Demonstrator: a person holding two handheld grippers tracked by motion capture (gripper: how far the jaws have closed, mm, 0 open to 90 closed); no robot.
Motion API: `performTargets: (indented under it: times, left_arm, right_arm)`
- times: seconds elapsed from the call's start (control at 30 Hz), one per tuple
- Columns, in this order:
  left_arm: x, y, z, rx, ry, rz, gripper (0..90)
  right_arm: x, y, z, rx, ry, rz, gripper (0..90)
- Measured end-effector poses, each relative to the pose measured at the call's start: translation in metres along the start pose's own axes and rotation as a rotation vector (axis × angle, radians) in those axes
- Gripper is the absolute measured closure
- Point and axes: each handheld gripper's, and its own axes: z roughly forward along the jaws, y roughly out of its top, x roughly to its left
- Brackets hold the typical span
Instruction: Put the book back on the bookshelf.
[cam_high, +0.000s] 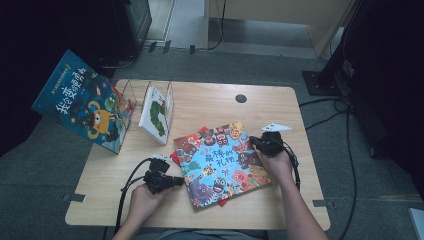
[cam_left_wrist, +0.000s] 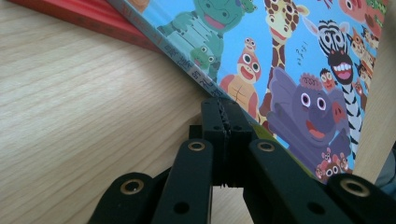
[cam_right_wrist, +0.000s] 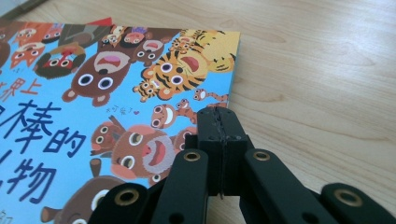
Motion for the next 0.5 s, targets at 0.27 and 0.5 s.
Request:
performTargets:
  times: [0.27,0.5]
  left_arm:
    - [-0.016,0.005,0.013,0.016,-0.014,0.047,90.0]
    - [-0.028,0.015,0.024,0.041,-0.039,0.093,90.0]
  right_arm:
    - [0.001,-0.002,-0.005,-0.006,0.003,0.003,90.0]
    - [0.000,-0.010,-0.016,-0.016,-0.008,0.012,90.0]
